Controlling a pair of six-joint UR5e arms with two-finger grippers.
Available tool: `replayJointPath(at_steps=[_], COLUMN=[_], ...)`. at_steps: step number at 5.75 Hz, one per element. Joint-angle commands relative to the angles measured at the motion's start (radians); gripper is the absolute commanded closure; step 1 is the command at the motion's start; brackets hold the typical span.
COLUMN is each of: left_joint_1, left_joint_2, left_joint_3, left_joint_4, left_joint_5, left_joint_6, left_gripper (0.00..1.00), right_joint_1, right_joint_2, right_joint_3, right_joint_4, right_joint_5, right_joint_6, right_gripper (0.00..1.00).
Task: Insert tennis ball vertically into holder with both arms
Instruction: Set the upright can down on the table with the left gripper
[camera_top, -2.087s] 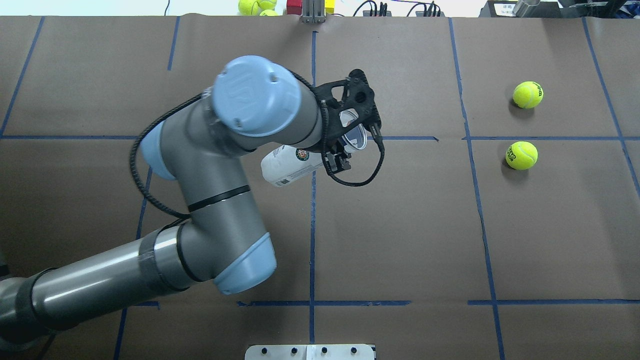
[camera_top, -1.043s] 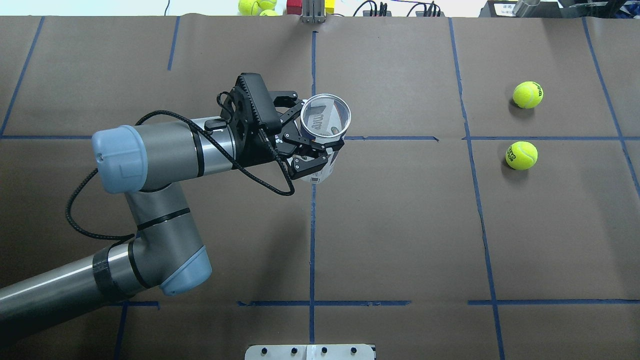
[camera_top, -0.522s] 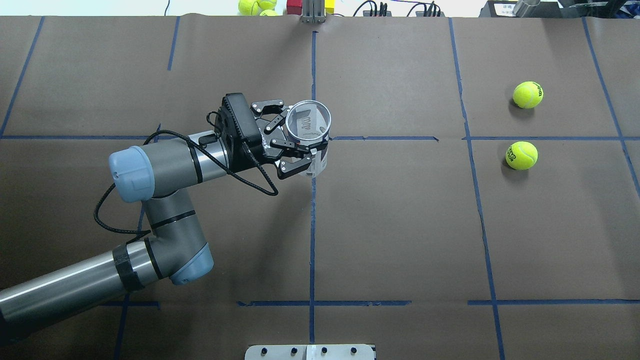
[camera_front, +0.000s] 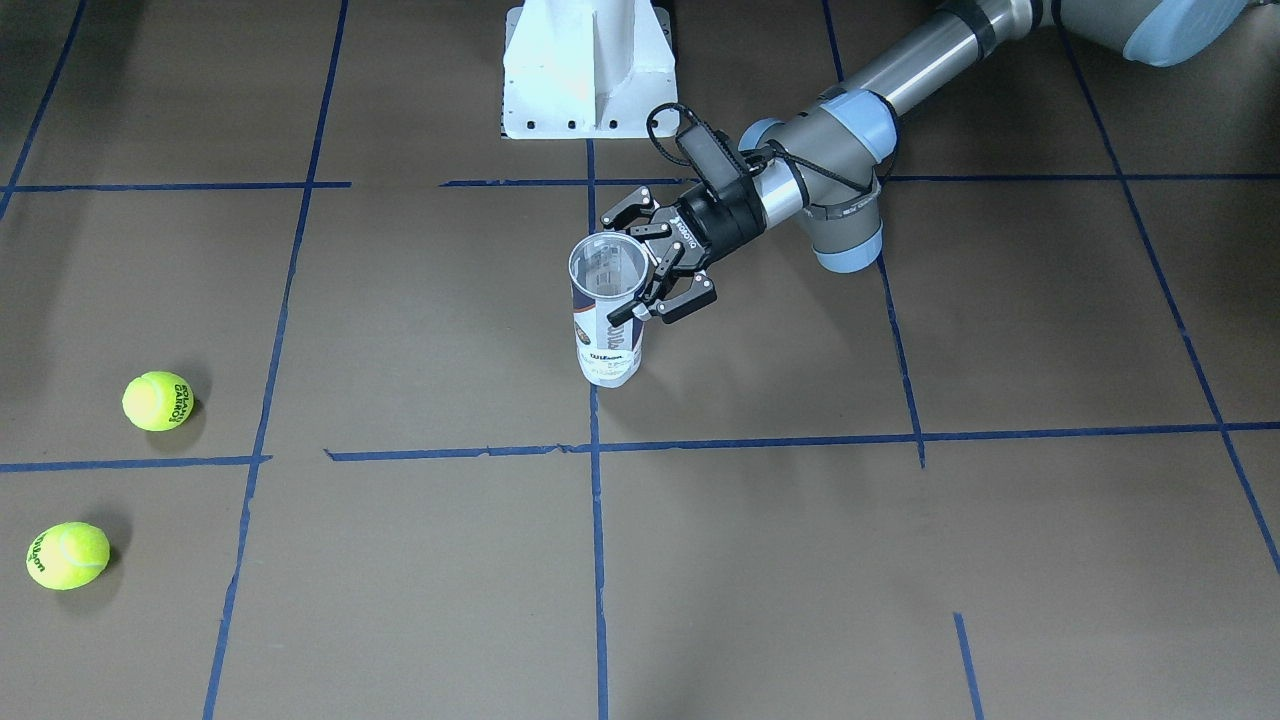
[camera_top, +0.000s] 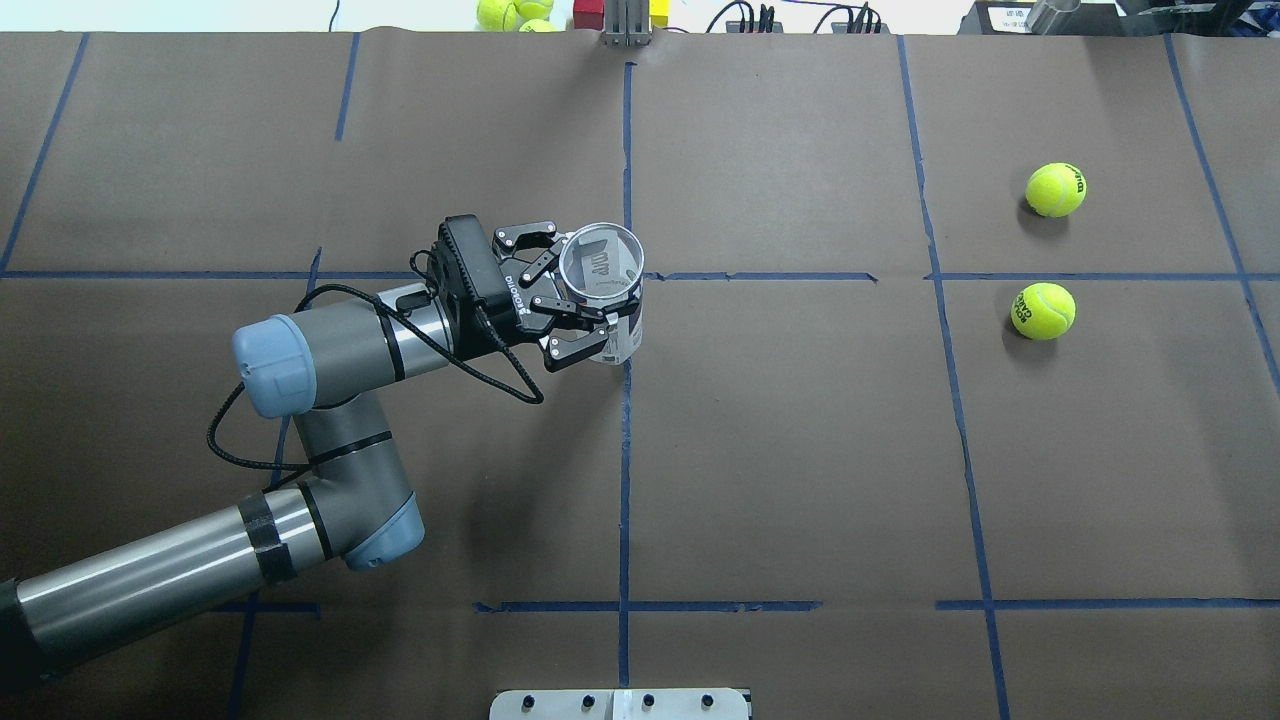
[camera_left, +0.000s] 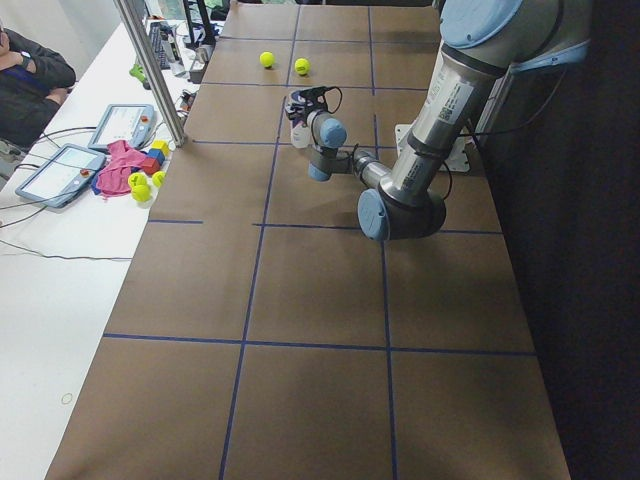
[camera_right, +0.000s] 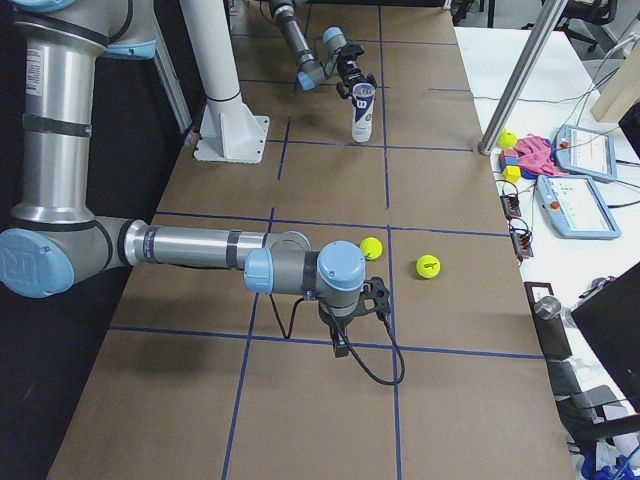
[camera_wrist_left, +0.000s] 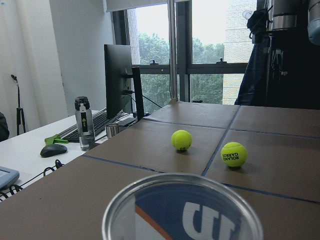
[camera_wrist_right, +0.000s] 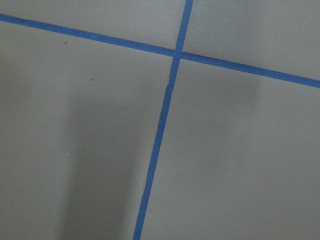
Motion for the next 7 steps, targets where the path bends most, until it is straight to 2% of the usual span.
replayJointPath(at_steps=[1,4,5,7], left_joint_1=[0.05,0.06,0.061,0.061], left_joint_2=[-0.002,-0.002,-0.005,-0.005], left_joint_3=[0.021,0.02,0.017,0.017], left_joint_4=[-0.007,-0.009,-0.006,-0.007], left_joint_5=[0.064,0.103,0.136,0.138], left_joint_6=[0.0,0.002,0.003,0.003], left_gripper=[0.33,0.27,0.18,0.1], right_joint_1=[0.0,0.0,0.0,0.0], right_joint_2=[0.0,0.002,0.0,0.0], right_joint_3=[-0.002,-0.003,-0.003,-0.002], right_joint_4=[0.0,0.0,0.0,0.0], right_joint_5=[0.0,0.0,0.0,0.0], right_joint_6=[0.001,0.0,0.0,0.001], right_gripper=[0.0,0.0,0.0,0.0])
